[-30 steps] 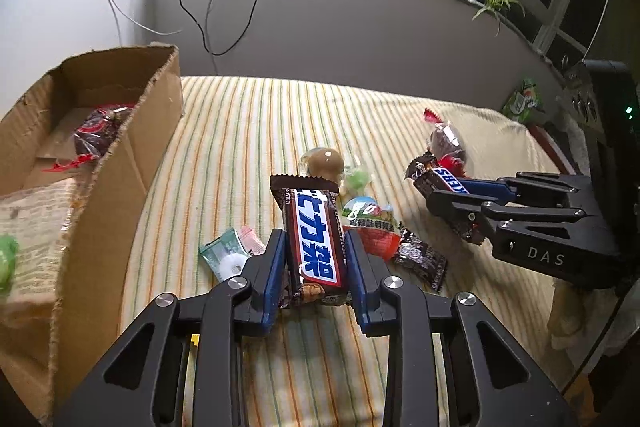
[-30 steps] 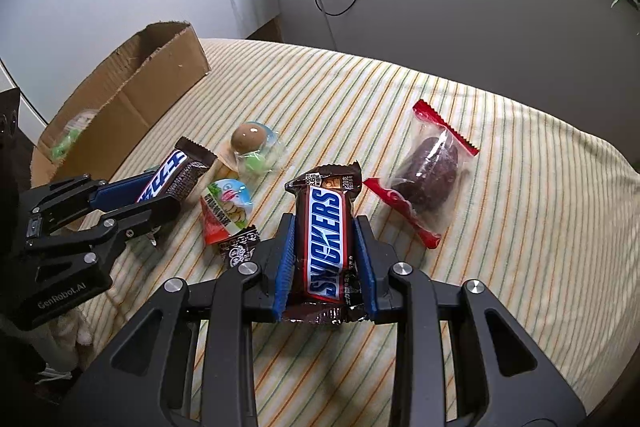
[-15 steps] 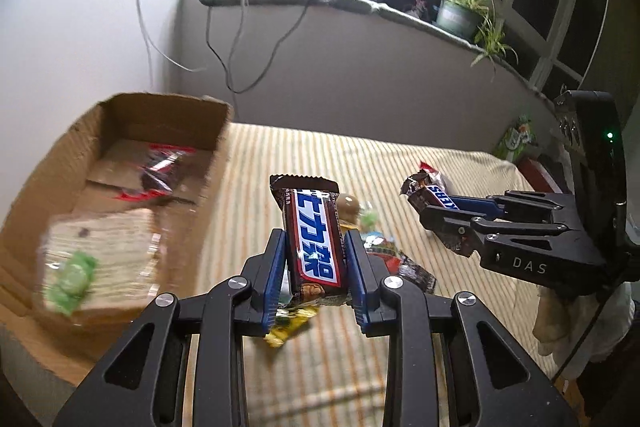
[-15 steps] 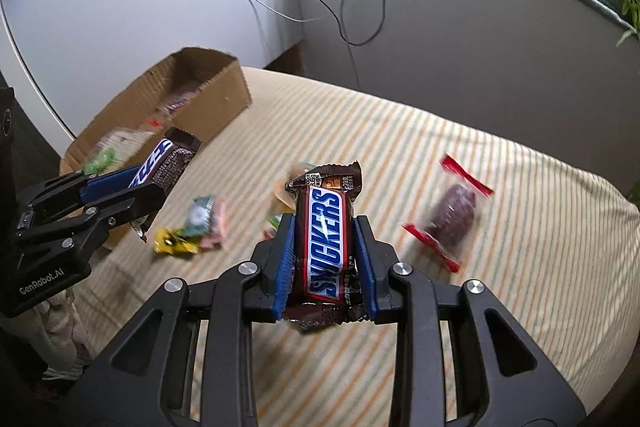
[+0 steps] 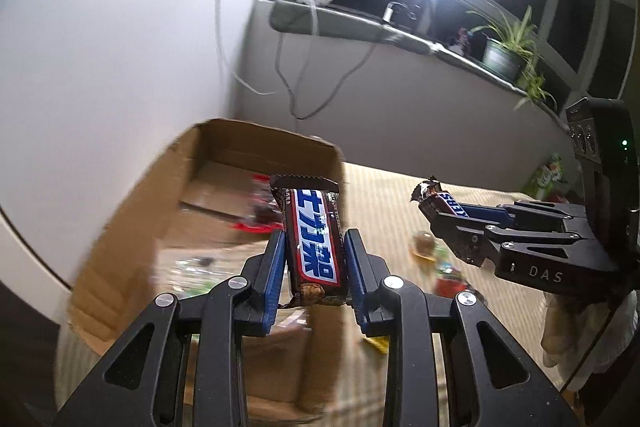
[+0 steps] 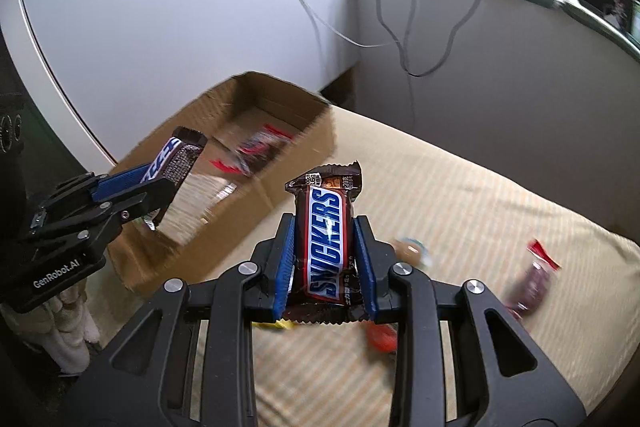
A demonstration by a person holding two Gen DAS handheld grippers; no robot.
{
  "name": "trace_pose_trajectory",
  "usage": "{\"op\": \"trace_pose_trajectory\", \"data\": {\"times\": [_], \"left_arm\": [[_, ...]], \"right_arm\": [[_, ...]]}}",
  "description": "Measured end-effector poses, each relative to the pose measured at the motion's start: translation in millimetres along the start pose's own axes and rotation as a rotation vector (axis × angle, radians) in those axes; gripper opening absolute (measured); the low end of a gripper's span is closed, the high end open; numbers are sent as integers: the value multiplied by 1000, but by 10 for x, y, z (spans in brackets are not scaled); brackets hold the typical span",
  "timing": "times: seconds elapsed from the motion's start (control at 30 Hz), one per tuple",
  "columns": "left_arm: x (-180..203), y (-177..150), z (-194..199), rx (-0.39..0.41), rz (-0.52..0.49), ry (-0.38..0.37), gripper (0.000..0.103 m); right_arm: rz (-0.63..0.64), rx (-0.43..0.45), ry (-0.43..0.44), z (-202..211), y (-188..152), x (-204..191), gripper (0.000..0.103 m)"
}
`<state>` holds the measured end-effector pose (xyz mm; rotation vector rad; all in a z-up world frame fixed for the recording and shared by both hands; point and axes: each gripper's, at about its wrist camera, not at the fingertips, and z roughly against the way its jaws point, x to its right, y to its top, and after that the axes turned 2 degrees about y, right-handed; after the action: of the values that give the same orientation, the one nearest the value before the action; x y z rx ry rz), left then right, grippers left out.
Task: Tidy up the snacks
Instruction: 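Carry both Snickers bars into the box and open both grippers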
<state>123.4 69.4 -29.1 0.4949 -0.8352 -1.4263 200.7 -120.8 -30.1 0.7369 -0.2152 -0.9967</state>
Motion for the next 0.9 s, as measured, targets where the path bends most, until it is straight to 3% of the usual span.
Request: {"op": "trace_pose_trajectory", "data": {"times": [0.43,0.9], "left_arm": [[-516,22,-12,0,64,74,28],[-710,-25,9,-4,100,103,28]], "right_arm": [[70,-37,58,-468,353,-540,30],[89,-89,96,-805,383,-776,30]]}}
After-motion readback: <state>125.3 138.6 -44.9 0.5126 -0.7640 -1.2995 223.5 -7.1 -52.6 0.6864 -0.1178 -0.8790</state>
